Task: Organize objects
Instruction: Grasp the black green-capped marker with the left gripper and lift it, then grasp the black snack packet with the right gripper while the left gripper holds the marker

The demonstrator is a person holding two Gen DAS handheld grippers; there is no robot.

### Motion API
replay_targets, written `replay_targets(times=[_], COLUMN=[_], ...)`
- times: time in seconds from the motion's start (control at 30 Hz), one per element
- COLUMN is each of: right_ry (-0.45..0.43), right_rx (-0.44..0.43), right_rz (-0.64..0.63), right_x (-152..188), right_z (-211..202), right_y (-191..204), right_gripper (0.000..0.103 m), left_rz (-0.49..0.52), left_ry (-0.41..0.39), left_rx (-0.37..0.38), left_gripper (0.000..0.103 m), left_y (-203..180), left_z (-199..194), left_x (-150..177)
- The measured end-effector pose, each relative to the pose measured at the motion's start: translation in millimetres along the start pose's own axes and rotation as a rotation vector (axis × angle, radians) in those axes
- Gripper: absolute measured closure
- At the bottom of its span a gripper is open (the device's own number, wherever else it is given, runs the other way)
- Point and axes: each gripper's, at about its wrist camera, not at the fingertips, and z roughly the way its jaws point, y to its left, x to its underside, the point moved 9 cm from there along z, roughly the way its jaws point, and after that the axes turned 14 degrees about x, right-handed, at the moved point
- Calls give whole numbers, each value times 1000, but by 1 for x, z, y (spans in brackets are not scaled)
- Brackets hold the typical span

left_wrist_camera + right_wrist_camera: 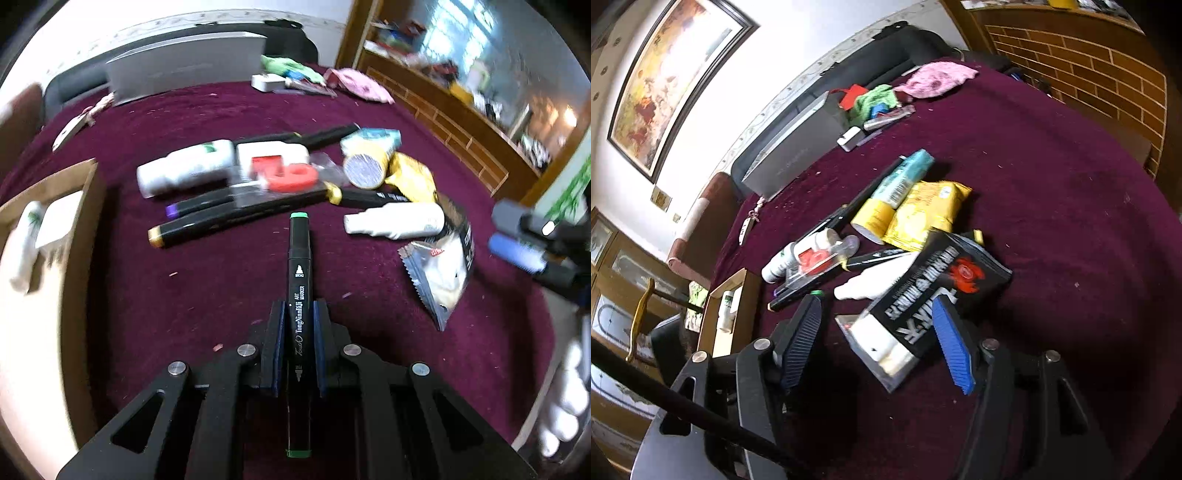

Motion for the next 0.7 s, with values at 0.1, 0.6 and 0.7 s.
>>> replay_targets(times=[0.1, 0.6, 0.7], right_ry=[16, 103, 98], right_rx=[19, 139, 121], right_rz=[33, 177, 174], right_x=[5, 14, 16], right_z=[4, 46, 46], right_y=[-7, -6, -5], right_gripper=[41, 41, 56], left_rz=[-26, -79, -103], left_ry=[-44, -149, -167], left_rx=[23, 101, 100], left_gripper=[92, 92, 92], left_y=[4, 12, 21], left_z=[-20, -63, -71], left_x=[4, 9, 11])
